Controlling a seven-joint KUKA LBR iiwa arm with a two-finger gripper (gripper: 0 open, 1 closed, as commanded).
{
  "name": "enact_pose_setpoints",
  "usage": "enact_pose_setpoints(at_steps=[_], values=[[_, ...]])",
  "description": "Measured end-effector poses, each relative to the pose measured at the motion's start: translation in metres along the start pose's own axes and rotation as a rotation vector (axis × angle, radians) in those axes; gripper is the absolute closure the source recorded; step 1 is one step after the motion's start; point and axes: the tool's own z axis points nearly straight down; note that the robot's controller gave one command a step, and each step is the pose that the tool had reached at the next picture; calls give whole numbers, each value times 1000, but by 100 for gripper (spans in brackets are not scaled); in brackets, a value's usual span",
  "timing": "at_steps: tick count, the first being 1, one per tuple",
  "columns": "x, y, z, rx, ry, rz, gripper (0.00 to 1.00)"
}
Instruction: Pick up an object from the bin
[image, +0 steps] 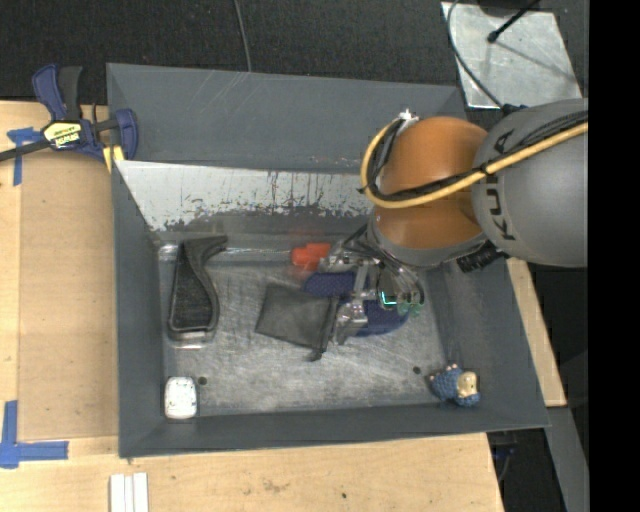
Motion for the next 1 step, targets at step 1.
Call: enact_pose_setpoints(at_steps=[1], values=[[-13,11,75,3,-11,-375,0]])
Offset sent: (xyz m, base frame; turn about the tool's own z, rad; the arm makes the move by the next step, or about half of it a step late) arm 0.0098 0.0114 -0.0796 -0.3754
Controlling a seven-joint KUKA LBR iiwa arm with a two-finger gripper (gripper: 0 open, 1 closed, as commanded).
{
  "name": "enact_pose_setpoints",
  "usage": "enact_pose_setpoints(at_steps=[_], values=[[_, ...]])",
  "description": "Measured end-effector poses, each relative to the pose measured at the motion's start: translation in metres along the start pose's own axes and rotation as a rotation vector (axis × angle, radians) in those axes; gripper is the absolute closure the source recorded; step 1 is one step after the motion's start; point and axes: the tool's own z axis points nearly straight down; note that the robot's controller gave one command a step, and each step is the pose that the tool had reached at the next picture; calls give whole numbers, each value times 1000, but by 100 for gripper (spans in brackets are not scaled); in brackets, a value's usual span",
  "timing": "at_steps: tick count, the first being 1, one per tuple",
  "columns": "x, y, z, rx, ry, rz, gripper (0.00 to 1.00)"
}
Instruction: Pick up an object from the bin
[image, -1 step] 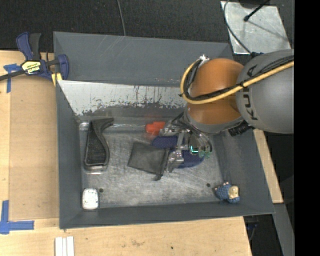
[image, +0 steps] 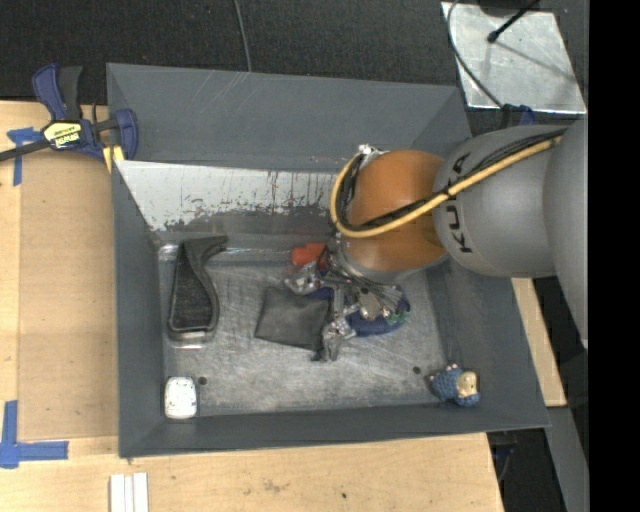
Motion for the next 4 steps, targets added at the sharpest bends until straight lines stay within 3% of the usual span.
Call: enact_pose_setpoints(at_steps=[4], values=[[-5,-2,-6,-2,-3,8,0]])
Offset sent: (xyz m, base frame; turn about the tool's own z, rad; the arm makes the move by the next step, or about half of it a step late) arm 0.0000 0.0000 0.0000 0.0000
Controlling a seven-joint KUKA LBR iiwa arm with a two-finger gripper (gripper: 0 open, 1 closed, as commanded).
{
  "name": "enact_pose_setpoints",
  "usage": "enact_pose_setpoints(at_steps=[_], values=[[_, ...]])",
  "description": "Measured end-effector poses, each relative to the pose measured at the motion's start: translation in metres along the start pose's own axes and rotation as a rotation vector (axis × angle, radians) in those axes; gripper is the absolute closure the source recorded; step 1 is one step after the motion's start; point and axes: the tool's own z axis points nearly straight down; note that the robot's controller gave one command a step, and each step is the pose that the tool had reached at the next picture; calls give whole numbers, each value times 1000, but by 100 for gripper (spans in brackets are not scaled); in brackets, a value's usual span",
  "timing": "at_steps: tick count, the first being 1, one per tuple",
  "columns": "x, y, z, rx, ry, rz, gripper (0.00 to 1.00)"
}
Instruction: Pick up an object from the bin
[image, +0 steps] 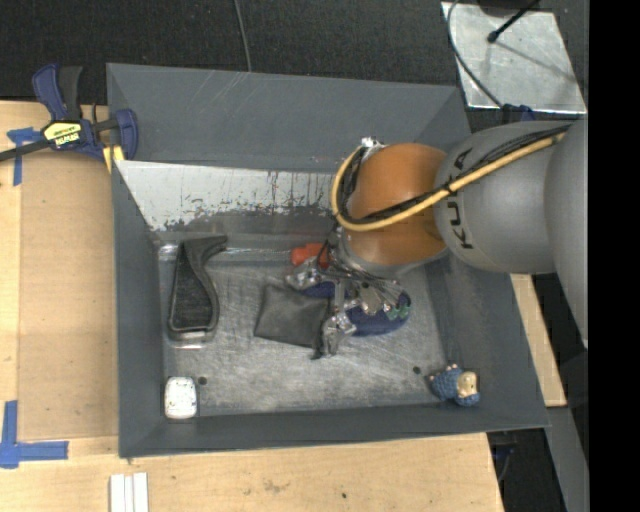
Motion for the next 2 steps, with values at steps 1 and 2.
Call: enact_pose_setpoints(at_steps=[1,2], values=[[-2,0,-3,1,-5,0,100],[-6,-2,-70,2,-2,2,100]])
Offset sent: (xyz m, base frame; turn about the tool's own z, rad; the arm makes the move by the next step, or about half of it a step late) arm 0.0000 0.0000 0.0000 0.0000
